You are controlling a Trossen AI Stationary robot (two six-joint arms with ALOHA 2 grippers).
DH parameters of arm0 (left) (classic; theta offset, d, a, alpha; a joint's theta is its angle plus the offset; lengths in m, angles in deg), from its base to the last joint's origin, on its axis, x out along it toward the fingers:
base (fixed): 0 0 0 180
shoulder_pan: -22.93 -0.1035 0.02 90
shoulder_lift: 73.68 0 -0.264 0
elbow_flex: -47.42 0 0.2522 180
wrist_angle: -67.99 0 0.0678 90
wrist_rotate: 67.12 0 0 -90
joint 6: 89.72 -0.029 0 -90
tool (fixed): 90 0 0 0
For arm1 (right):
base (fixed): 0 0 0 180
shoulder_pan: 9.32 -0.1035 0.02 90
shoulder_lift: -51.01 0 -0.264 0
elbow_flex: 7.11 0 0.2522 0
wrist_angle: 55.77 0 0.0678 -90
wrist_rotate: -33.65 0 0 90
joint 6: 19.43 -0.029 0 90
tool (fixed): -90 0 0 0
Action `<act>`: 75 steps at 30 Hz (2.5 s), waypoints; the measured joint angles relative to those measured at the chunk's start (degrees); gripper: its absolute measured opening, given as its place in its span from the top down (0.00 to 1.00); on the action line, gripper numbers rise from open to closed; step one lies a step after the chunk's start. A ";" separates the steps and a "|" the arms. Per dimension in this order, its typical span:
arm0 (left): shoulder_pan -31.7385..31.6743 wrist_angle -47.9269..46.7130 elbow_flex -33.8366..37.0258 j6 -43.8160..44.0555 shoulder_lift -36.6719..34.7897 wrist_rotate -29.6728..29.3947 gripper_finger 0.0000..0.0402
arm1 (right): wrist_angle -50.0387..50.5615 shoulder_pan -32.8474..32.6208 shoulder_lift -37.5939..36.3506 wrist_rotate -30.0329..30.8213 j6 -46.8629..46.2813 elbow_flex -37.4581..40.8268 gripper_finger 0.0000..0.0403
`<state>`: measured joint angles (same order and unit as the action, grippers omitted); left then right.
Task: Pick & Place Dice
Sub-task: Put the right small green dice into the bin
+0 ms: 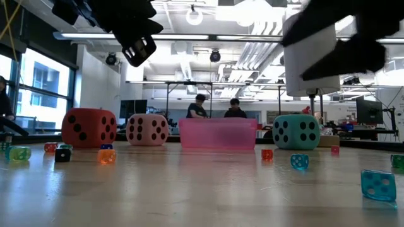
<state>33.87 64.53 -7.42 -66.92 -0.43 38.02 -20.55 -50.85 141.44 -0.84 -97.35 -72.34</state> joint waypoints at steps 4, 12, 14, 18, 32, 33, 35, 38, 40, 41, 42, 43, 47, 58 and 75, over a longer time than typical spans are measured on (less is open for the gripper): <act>0.01 -0.01 0.00 0.00 0.00 -0.02 0.77 | 11.94 -3.70 0.00 -1.65 -13.32 0.00 0.03; 0.01 -0.01 0.00 0.12 0.00 -2.60 0.77 | 26.40 -10.54 0.00 -2.34 -27.89 0.00 0.03; 0.02 0.02 0.00 0.13 0.00 -3.71 0.77 | 24.70 -10.77 0.00 -2.35 -24.24 0.00 0.03; 0.25 0.00 0.00 1.03 0.00 -3.70 0.77 | 18.23 -10.71 0.00 -1.62 -13.35 0.00 0.03; 0.59 -0.01 0.00 1.23 0.00 -3.63 0.77 | 8.80 -8.99 0.98 -21.46 -11.40 0.00 0.03; 0.59 -0.02 0.00 1.23 0.00 -3.63 0.77 | 9.50 -8.99 0.97 -21.56 -13.54 0.00 0.03; 0.59 -0.01 0.00 1.22 0.00 -3.63 0.77 | 10.85 -8.52 0.92 -22.81 -15.61 -0.02 0.03; 0.59 0.00 0.00 1.23 0.00 -3.64 0.77 | 15.06 -7.77 0.92 -23.68 -16.52 -0.02 0.03; 0.59 0.00 0.00 1.20 0.00 -3.63 0.77 | 19.14 -7.75 1.01 -24.49 -18.50 -0.02 0.03; 0.59 0.00 0.00 1.21 0.00 -3.63 0.77 | 20.50 -7.79 1.57 -24.63 -19.80 -0.02 0.03; 0.59 0.00 0.00 1.20 0.00 -3.63 0.77 | 21.40 -7.66 1.94 -25.16 -20.86 -0.02 0.03; 0.59 0.00 0.00 1.22 0.00 -3.63 0.77 | 21.90 -7.45 2.68 -26.24 -21.23 -0.02 0.03; 0.59 0.04 0.00 1.20 0.00 -3.68 0.77 | 21.62 -7.06 5.50 -27.89 -21.00 -0.02 0.03; 0.59 0.03 0.00 1.03 0.00 -4.57 0.77 | 20.32 -3.56 9.16 -30.47 -20.85 -0.02 0.03; 0.59 0.02 0.00 -0.34 0.00 -4.55 0.77 | 18.47 -2.30 12.11 -27.42 -20.83 -0.11 0.23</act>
<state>34.46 64.55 -7.42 -67.26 -0.43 33.47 -2.09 -53.15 153.55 -28.27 -118.19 -72.44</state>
